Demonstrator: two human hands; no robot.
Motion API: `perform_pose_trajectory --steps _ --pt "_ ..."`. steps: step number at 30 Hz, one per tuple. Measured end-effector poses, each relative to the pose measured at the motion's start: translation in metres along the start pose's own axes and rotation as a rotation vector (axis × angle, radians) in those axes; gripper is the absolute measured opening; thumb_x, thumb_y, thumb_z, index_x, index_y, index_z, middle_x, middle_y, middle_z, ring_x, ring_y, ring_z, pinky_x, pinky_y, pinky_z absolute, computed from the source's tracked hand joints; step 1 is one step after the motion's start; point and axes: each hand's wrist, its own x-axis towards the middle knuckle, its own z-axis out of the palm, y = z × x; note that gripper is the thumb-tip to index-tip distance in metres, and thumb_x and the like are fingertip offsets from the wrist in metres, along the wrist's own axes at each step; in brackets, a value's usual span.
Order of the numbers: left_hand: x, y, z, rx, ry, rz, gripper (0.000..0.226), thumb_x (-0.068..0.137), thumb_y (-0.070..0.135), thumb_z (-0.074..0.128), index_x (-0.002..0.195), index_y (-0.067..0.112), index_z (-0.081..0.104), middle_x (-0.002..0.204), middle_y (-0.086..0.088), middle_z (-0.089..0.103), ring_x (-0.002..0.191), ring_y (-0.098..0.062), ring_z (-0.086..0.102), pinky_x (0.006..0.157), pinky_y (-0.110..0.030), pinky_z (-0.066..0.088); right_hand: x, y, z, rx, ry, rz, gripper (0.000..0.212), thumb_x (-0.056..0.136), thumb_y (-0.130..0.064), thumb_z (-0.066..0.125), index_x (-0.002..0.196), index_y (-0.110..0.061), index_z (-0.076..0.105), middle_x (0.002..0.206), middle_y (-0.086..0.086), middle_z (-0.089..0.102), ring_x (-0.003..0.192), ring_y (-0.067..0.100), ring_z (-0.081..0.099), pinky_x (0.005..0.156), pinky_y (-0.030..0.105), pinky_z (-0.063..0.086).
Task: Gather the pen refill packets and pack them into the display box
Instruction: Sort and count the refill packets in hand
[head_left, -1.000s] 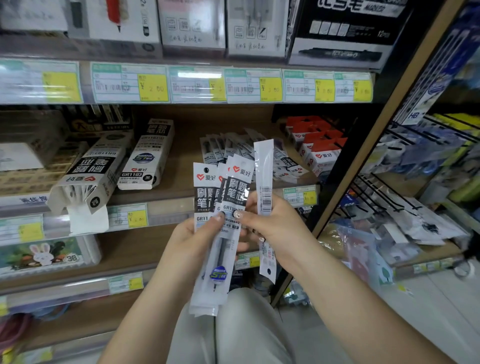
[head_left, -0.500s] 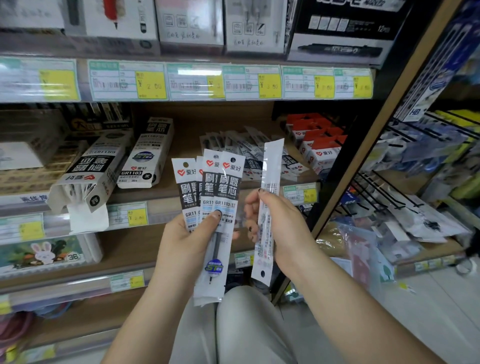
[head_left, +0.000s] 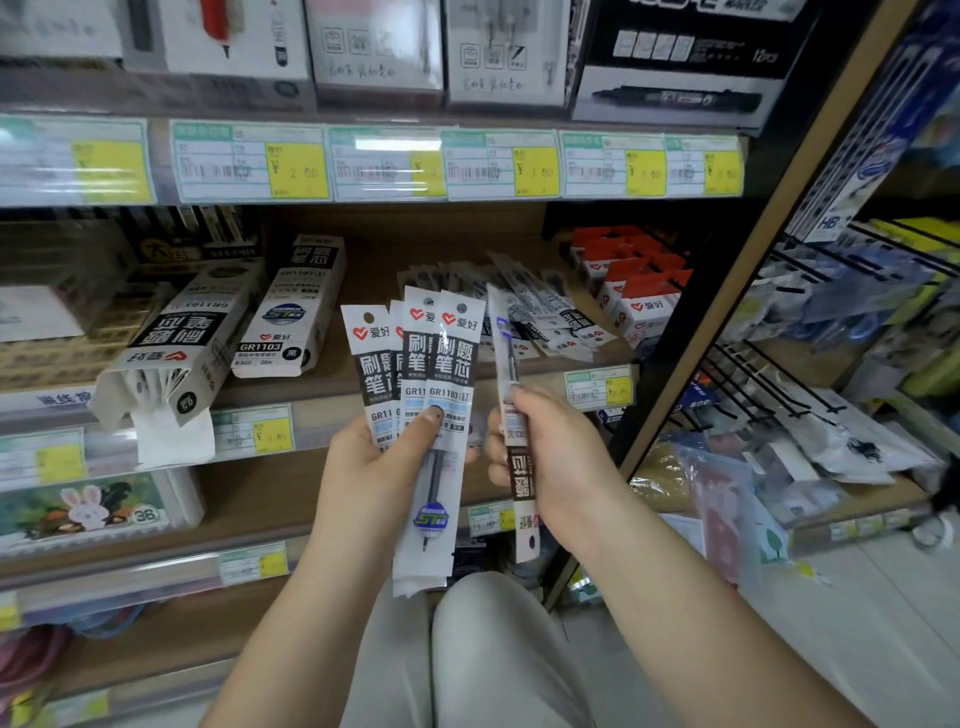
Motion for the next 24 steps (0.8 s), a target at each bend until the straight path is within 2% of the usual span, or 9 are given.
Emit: perform_pose_trajectory --steps 2,4,8,12,16,18,20,21,24 --pt "-0.002 0.001 0.001 -0.053 -0.011 -0.001 0.012 0.09 0.013 0.059 0.084 0.017 0.069 0.073 0.004 0.074 0.063 -0.01 0.07 0.056 -0.025 0.054 -0.003 0.002 0.0 -0.102 0.001 -0.042 0.014 0.096 -0.012 0.047 0.088 -0.011 0.058 0.073 0.008 0.066 0.052 0.015 0.06 0.052 0.029 0.052" --pt "-0.001 0.001 0.002 -0.075 -0.015 -0.012 0.012 0.09 0.012 0.059 0.086 0.016 0.069 0.075 0.002 0.075 0.063 -0.011 0.071 0.053 -0.023 0.054 -0.004 0.002 0.0 -0.179 -0.01 -0.074 0.009 0.095 -0.011 0.05 0.096 -0.009 0.058 0.082 0.009 0.071 0.062 0.019 0.065 0.068 0.039 0.055" --pt "0.003 -0.003 -0.001 -0.059 -0.016 -0.017 0.01 0.09 0.016 0.061 0.089 0.017 0.071 0.087 -0.004 0.075 0.081 -0.024 0.072 0.077 -0.044 0.057 -0.006 -0.003 -0.003 -0.262 -0.034 -0.109 0.009 0.092 -0.013 0.055 0.099 -0.008 0.058 0.087 0.008 0.073 0.074 0.023 0.07 0.07 0.04 0.057" --pt "0.005 -0.004 -0.005 -0.048 -0.011 -0.04 0.011 0.09 0.018 0.061 0.091 0.016 0.071 0.089 -0.008 0.075 0.084 -0.028 0.071 0.083 -0.051 0.055 -0.005 -0.011 -0.007 -0.396 -0.013 -0.177 0.008 0.087 -0.009 0.06 0.093 -0.014 0.062 0.085 0.0 0.073 0.08 0.017 0.07 0.072 0.037 0.056" --pt "0.01 -0.006 -0.015 -0.033 -0.015 -0.101 0.011 0.089 0.021 0.062 0.089 0.015 0.071 0.086 -0.011 0.074 0.08 -0.03 0.071 0.077 -0.047 0.055 -0.01 -0.036 -0.017 -0.999 -0.152 -0.44 0.016 0.087 -0.01 0.062 0.083 -0.025 0.062 0.084 -0.009 0.065 0.081 0.01 0.061 0.072 0.027 0.051" --pt "0.011 -0.004 -0.02 -0.047 -0.041 -0.146 0.01 0.084 0.017 0.066 0.089 0.011 0.071 0.084 -0.014 0.073 0.067 -0.024 0.067 0.064 -0.036 0.052 -0.014 -0.048 -0.019 -1.368 -0.292 -0.516 0.015 0.091 -0.016 0.056 0.09 -0.031 0.058 0.084 -0.02 0.054 0.081 0.001 0.052 0.069 0.018 0.039" --pt "0.012 -0.003 -0.022 -0.075 -0.071 -0.176 0.008 0.077 0.014 0.071 0.085 0.01 0.072 0.079 -0.016 0.071 0.061 -0.022 0.061 0.06 -0.03 0.047 -0.017 -0.058 -0.018 -1.537 -0.39 -0.529 0.013 0.095 -0.022 0.05 0.101 -0.03 0.059 0.083 -0.017 0.054 0.079 0.005 0.051 0.066 0.019 0.034" --pt "0.012 -0.002 -0.023 -0.078 -0.078 -0.182 0.007 0.076 0.014 0.071 0.082 0.011 0.072 0.077 -0.016 0.07 0.062 -0.023 0.06 0.06 -0.03 0.046 -0.017 -0.062 -0.015 -1.559 -0.414 -0.527 0.013 0.096 -0.026 0.047 0.094 -0.03 0.058 0.08 -0.012 0.057 0.075 0.01 0.052 0.065 0.02 0.032" --pt "0.014 -0.001 -0.024 -0.073 -0.086 -0.18 0.007 0.084 0.015 0.066 0.082 0.012 0.072 0.073 -0.011 0.068 0.065 -0.023 0.06 0.065 -0.033 0.045 -0.015 -0.065 -0.009 -1.631 -0.349 -0.62 0.041 0.099 -0.036 0.031 0.06 -0.022 0.039 0.058 -0.005 0.045 0.057 0.014 0.045 0.072 0.025 0.026"
